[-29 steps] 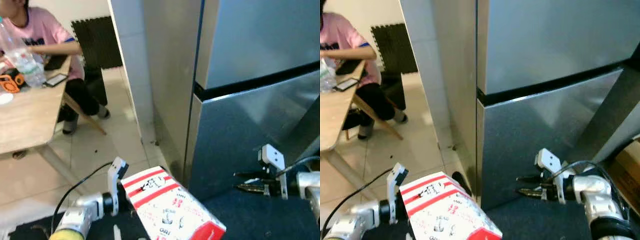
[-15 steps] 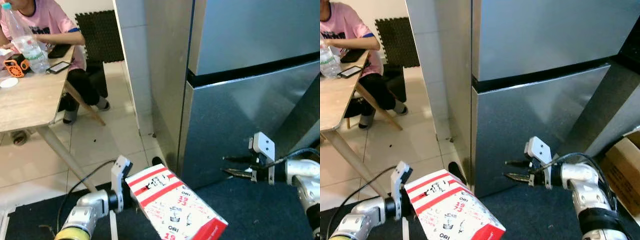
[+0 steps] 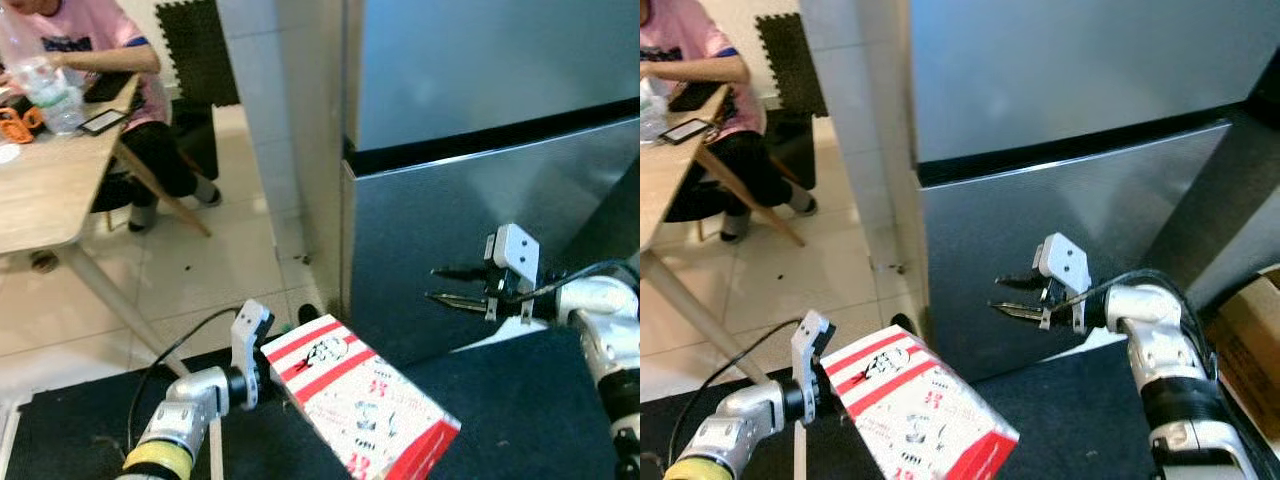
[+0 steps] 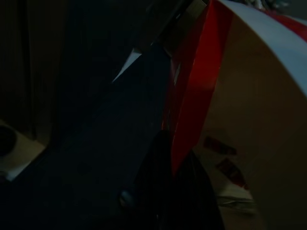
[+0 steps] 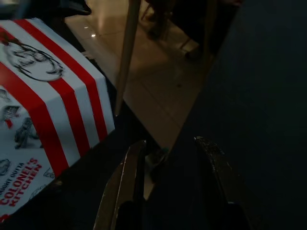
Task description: Restocking fridge
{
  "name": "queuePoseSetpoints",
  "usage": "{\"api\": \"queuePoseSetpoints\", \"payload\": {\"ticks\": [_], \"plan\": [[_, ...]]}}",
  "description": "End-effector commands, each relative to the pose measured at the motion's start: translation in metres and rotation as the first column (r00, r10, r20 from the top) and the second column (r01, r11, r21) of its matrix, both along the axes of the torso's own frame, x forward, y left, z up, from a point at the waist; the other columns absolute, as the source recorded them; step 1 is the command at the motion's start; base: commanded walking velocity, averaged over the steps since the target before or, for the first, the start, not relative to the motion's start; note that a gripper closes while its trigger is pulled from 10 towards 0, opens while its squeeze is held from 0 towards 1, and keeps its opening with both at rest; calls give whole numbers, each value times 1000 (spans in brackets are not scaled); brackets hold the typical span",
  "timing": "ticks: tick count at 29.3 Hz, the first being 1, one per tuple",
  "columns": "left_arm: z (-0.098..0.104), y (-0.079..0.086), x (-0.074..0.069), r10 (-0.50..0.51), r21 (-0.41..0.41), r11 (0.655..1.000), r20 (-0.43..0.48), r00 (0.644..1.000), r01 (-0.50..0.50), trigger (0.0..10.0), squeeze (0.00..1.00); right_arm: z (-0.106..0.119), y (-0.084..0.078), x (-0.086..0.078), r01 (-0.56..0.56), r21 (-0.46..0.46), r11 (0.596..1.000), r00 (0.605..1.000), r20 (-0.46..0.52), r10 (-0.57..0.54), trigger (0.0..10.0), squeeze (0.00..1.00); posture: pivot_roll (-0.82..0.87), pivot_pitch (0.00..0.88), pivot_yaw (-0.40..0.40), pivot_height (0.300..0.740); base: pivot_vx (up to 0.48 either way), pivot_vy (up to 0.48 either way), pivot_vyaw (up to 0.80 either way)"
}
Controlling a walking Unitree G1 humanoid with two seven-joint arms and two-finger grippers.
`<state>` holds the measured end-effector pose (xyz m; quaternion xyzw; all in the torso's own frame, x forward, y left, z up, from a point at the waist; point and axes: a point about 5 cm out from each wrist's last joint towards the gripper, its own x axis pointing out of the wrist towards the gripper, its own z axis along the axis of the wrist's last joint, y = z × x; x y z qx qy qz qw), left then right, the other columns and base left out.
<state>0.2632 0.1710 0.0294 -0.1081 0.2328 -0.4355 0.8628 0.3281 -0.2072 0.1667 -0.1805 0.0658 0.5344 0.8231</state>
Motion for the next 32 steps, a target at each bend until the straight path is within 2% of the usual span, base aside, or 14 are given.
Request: {"api": "queuePoseSetpoints", "payload": {"ticks": [1, 4, 5, 6, 7, 8, 11, 14, 17, 20, 21, 24, 25, 32], "plan": [[-5, 17, -5, 29, 63, 998, -19, 999, -28, 10000, 0, 7, 6, 2, -40, 6, 999, 999, 33, 39, 10000, 0, -67, 71, 11, 740, 0, 0, 0], [-3, 25, -3, 48, 93, 995, -6, 999, -47, 10000, 0, 18, 11, 7, -66, 10, 998, 996, 61, 66, 10000, 0, -66, 75, 13, 740, 0, 0, 0], [0, 38, -1, 77, 142, 987, 16, 997, -79, 10000, 0, 31, 18, 15, -84, 16, 996, 991, 103, 82, 10000, 667, -62, 81, 12, 740, 0, 0, 0], [3, 47, 1, 96, 173, 980, 31, 995, -100, 10000, 0, 39, 24, 19, -93, 20, 995, 988, 128, 90, 10000, 667, -62, 81, 12, 740, 0, 0, 0], [11, 66, 4, 141, 218, 964, 64, 988, -152, 10000, 0, 53, 38, 31, -95, 27, 995, 978, 187, 89, 10000, 1000, -56, 89, 16, 740, 0, 0, 0], [11, 66, 4, 141, 218, 964, 64, 988, -152, 10000, 0, 53, 38, 31, -95, 27, 995, 978, 187, 89, 10000, 1000, -56, 89, 16, 740, 0, 0, 0], [22, 85, 6, 182, 265, 943, 104, 978, -203, 10000, 0, 62, 52, 40, -102, 26, 994, 971, 222, 93, 10000, 1000, -37, 98, 14, 740, 0, 0, 0], [26, 91, 7, 198, 272, 936, 120, 973, -224, 10000, 0, 63, 56, 42, -99, 8, 995, 969, 229, 95, 10000, 1000, -33, 100, 13, 740, 0, 0, 0], [33, 102, 7, 226, 275, 926, 150, 962, -260, 10000, 0, 65, 63, 47, -88, -54, 995, 962, 253, 99, 10000, 1000, -18, 110, 11, 740, 0, 0, 0], [35, 104, 6, 236, 260, 927, 160, 959, -271, 10000, 0, 64, 64, 51, -66, -110, 992, 960, 266, 93, 10000, 1000, -10, 117, 7, 740, 0, 0, 0], [36, 104, 6, 239, 246, 930, 165, 957, -274, 10000, 0, 62, 62, 55, -15, -196, 980, 955, 286, 72, 10000, 800, -8, 118, 8, 740, 0, 0, 0], [37, 104, 5, 240, 236, 932, 168, 956, -276, 10000, 0, 61, 60, 58, 20, -255, 967, 951, 304, 61, 10000, 800, -6, 119, 10, 740, 0, 0, 0], [36, 101, 5, 236, 219, 938, 167, 957, -269, 10000, 0, 66, 59, 61, 51, -262, 964, 943, 330, 40, 10000, 0, -4, 122, 10, 740, 0, 0, 0], [24, 86, 1, 217, 200, 950, 132, 967, -241, 10000, 0, 93, 53, 70, 167, -236, 957, 896, 441, -48, 10000, 0, 4, 133, 12, 740, 0, 0, 0]]}}
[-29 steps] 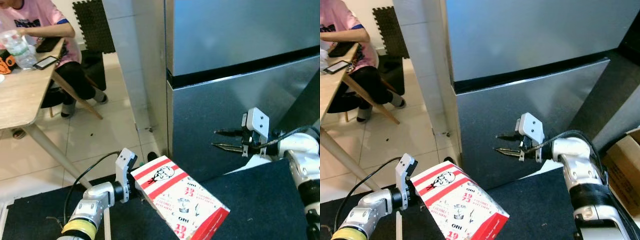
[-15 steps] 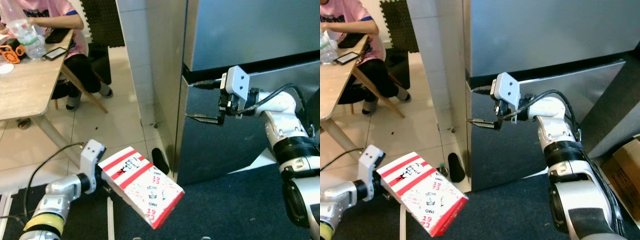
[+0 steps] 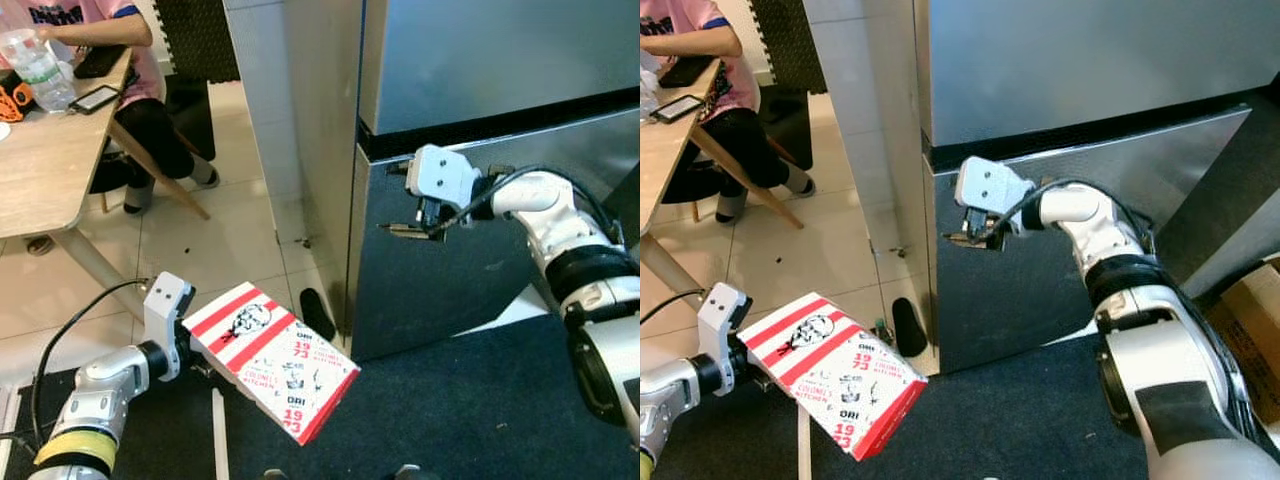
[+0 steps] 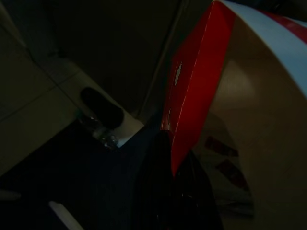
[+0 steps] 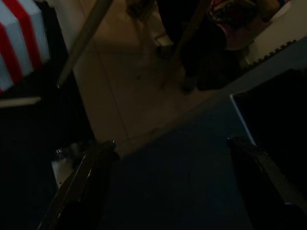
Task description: Restocking fridge
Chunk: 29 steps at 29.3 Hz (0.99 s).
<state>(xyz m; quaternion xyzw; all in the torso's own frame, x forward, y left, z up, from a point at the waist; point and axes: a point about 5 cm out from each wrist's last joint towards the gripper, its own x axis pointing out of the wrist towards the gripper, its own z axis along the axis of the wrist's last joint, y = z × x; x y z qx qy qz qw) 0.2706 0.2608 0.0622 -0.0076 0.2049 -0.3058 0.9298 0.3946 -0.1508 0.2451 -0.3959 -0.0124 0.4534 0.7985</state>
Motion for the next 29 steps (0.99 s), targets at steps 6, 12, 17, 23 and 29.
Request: {"api": "queuePoseSetpoints", "payload": {"ticks": [6, 12, 17, 23, 29], "plan": [[-13, -10, -8, -20, -34, 999, -41, 999, 19, 10000, 0, 28, -8, 6, 70, 95, 993, 993, 93, -79, 10000, 0, 7, 137, 12, 740, 0, 0, 0], [-16, -13, -11, -33, -39, 999, -54, 998, 31, 10000, 0, 33, -13, 10, 140, 34, 990, 978, 148, -144, 10000, 0, 5, 143, 16, 740, 0, 0, 0], [-15, -13, -12, -39, -42, 998, -54, 998, 36, 10000, 0, 22, -14, 15, 215, -120, 969, 962, 196, -189, 10000, 0, 10, 149, 15, 740, 0, 0, 0], [-14, -15, -12, -48, -46, 998, -50, 998, 46, 10000, 0, 16, -7, 16, 211, -201, 957, 966, 191, -173, 10000, 0, 5, 157, 12, 740, 0, 0, 0], [-13, -19, -12, -38, -55, 998, -37, 999, 36, 10000, 0, 13, 4, 17, 204, -241, 949, 968, 195, -159, 10000, 0, 7, 169, 8, 740, 0, 0, 0]]}}
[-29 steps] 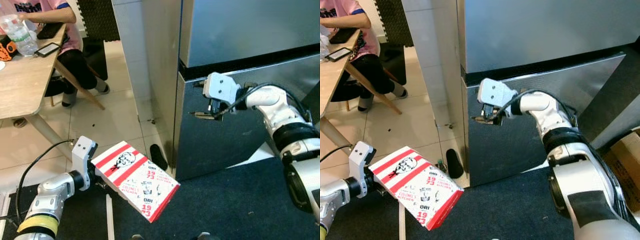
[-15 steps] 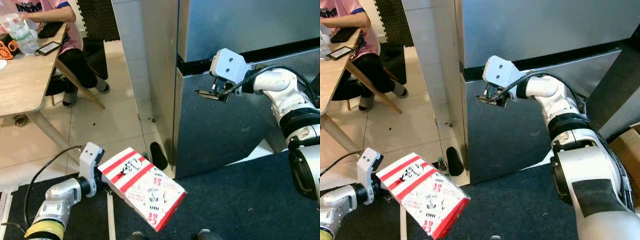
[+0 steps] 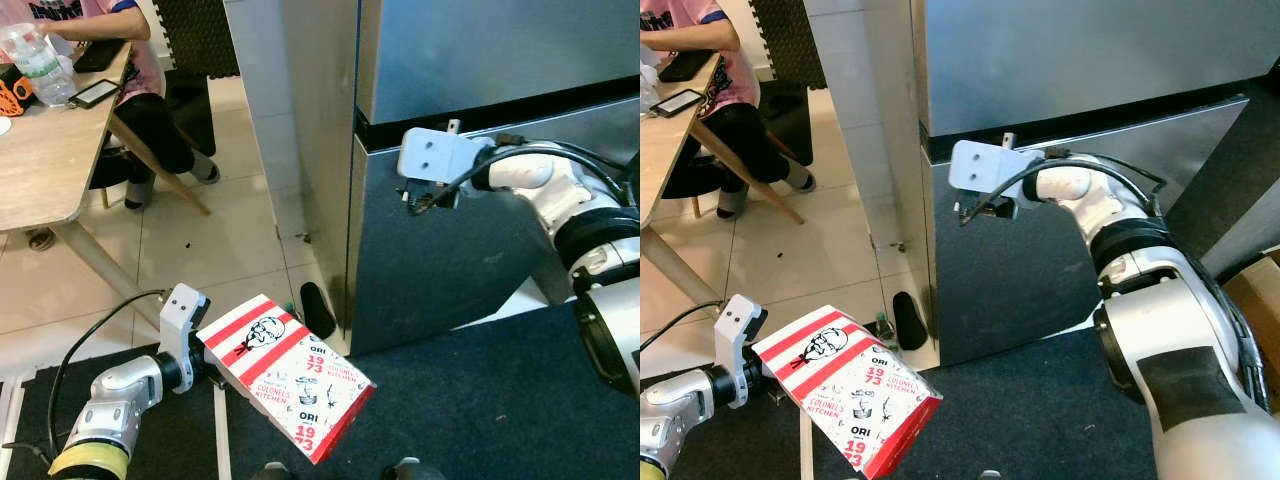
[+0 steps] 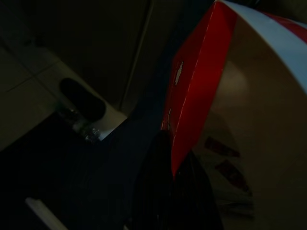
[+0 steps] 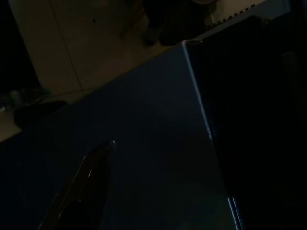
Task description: Restocking fridge
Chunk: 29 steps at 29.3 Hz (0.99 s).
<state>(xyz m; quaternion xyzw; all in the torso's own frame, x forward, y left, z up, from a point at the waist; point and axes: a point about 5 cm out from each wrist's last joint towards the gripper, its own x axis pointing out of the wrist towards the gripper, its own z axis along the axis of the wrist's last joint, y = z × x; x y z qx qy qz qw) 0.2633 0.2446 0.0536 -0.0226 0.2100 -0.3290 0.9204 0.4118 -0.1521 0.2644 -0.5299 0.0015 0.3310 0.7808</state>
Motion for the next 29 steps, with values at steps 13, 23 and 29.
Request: {"api": "queuePoseSetpoints", "payload": {"ticks": [13, 23, 29], "plan": [[-1, -9, -9, -15, -35, 999, -5, 1000, 15, 10000, 0, -6, 19, -8, -193, -220, 956, 966, -216, 145, 10000, 0, 3, 199, -2, 740, 0, 0, 0], [4, -12, -8, -14, -38, 999, 15, 1000, 14, 10000, 0, 7, 26, -17, -342, -201, 918, 895, -367, 253, 10000, 0, 4, 200, -9, 740, 0, 0, 0], [5, -12, -8, -12, -39, 999, 18, 1000, 13, 10000, 0, 13, 23, -23, -412, -118, 904, 835, -445, 323, 10000, 0, 1, 191, -7, 740, 0, 0, 0]]}}
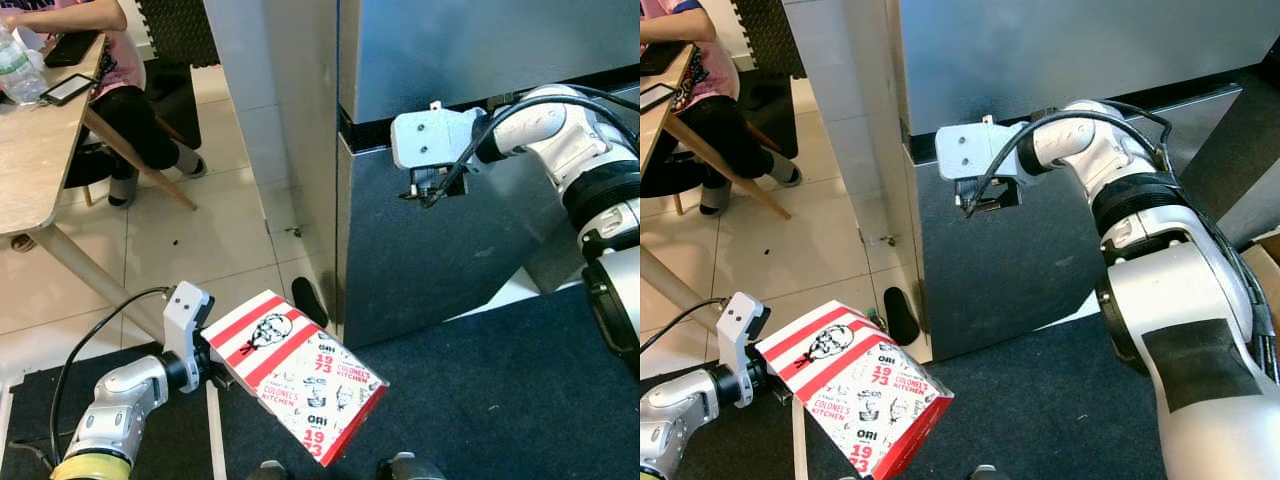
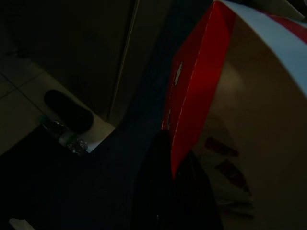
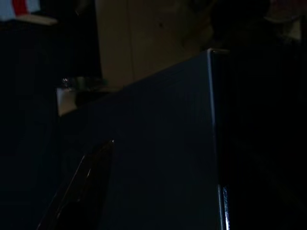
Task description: Restocking fridge
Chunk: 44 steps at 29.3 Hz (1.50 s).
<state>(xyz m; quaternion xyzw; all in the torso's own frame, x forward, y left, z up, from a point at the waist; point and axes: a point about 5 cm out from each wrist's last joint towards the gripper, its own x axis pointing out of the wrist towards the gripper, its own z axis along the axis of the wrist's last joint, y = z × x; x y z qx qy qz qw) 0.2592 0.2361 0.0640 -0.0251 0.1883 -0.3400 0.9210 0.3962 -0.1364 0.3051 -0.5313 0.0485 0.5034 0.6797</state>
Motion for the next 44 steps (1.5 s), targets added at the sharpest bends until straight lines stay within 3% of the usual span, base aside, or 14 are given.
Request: {"api": "queuePoseSetpoints", "payload": {"ticks": [1, 9, 17, 19, 20, 23, 26, 28, 31, 33, 35, 38, 40, 44], "plan": [[-5, -3, -4, 4, -16, 1000, -22, 1000, -5, 10000, 0, -28, 8, -7, -109, -74, 991, 980, -173, 94, 10000, 0, 1, 191, -7, 740, 0, 0, 0], [-3, -6, 0, 3, -19, 1000, -17, 1000, -3, 10000, 0, -14, 12, -18, -252, 47, 967, 923, -288, 254, 10000, 0, -8, 181, -8, 740, 0, 0, 0], [-3, -6, 1, 4, -18, 1000, -14, 1000, -4, 10000, 0, -11, 14, -22, -291, 132, 947, 895, -311, 319, 10000, 0, -1, 169, -15, 740, 0, 0, 0], [-2, -6, 2, 5, -19, 1000, -11, 1000, -5, 10000, 0, 1, 17, -31, -323, 281, 904, 867, -296, 402, 10000, 0, -1, 163, -16, 740, 0, 0, 0], [-2, -6, 1, 5, -19, 1000, -11, 1000, -5, 10000, 0, 10, 17, -41, -352, 390, 851, 834, -284, 474, 10000, 0, 0, 158, -18, 740, 0, 0, 0], [-2, -6, 1, 5, -20, 1000, -10, 1000, -5, 10000, 0, 17, 16, -49, -374, 464, 803, 800, -277, 533, 10000, 0, 0, 158, -18, 740, 0, 0, 0], [-3, -8, 2, 3, -23, 1000, -9, 1000, -3, 10000, 0, 31, 6, -72, -401, 625, 669, 713, -245, 657, 10000, 0, -6, 146, -21, 740, 0, 0, 0], [-3, -8, 3, 2, -25, 1000, -8, 1000, -2, 10000, 0, 32, 3, -77, -403, 654, 640, 693, -239, 681, 10000, 0, -8, 147, -20, 740, 0, 0, 0], [-2, -9, 4, 3, -26, 1000, -6, 1000, -3, 10000, 0, 27, -1, -82, -398, 662, 635, 683, -249, 687, 10000, 0, -12, 149, -21, 740, 0, 0, 0], [-1, -8, 6, 17, -29, 999, 2, 1000, -16, 10000, 0, 1, -11, -82, -347, 631, 694, 704, -314, 637, 10000, 0, -16, 147, -22, 740, 0, 0, 0], [-1, -7, 7, 23, -30, 999, 5, 1000, -23, 10000, 0, -10, -15, -83, -323, 618, 717, 710, -342, 615, 10000, 0, -16, 147, -22, 740, 0, 0, 0], [2, 4, 7, 54, -27, 998, 9, 999, -54, 10000, 0, -55, -37, -90, -192, 564, 803, 699, -496, 515, 10000, 0, -18, 149, -19, 740, 0, 0, 0], [2, 4, 7, 54, -27, 998, 9, 999, -54, 10000, 0, -55, -37, -90, -192, 564, 803, 699, -496, 515, 10000, 0, -18, 149, -19, 740, 0, 0, 0], [5, 17, 5, 82, -14, 997, 8, 997, -82, 10000, 0, -93, -54, -102, -67, 528, 846, 654, -618, 437, 10000, 0, -25, 146, -16, 740, 0, 0, 0]]}}
